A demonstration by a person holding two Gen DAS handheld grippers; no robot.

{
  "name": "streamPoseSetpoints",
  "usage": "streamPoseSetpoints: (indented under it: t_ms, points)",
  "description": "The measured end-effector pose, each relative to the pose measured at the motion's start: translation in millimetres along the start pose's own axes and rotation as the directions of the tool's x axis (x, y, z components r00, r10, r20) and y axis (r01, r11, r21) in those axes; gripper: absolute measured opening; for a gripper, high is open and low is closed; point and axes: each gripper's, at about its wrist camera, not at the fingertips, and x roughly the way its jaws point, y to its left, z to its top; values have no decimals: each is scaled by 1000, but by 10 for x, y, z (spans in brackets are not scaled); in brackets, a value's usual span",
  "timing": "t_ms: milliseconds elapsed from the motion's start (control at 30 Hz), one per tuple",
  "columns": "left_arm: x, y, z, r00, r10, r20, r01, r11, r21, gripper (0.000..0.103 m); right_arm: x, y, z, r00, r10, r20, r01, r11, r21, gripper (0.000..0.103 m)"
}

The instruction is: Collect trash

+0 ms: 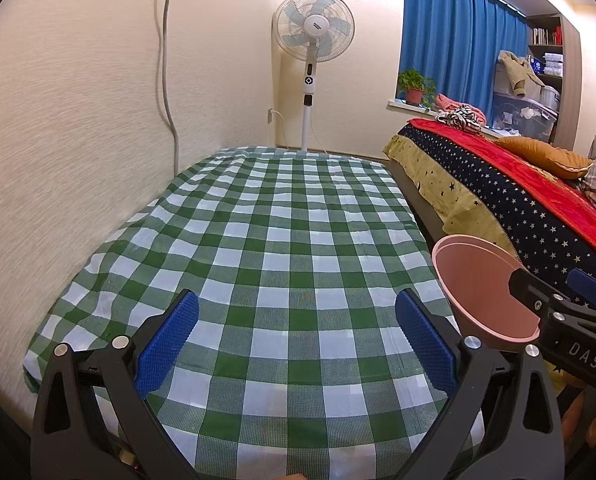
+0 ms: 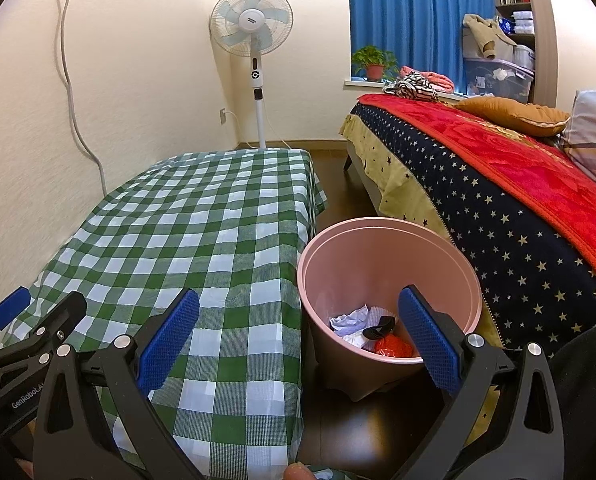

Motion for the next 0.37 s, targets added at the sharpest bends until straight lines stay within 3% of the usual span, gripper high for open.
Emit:
streamPoseSetpoints:
  t_ms: [367]
  points:
    - [-23, 2, 32, 1000, 4, 6, -4, 1000, -4, 95, 6, -8, -8, 1000, 0, -3, 0, 1000, -2, 98]
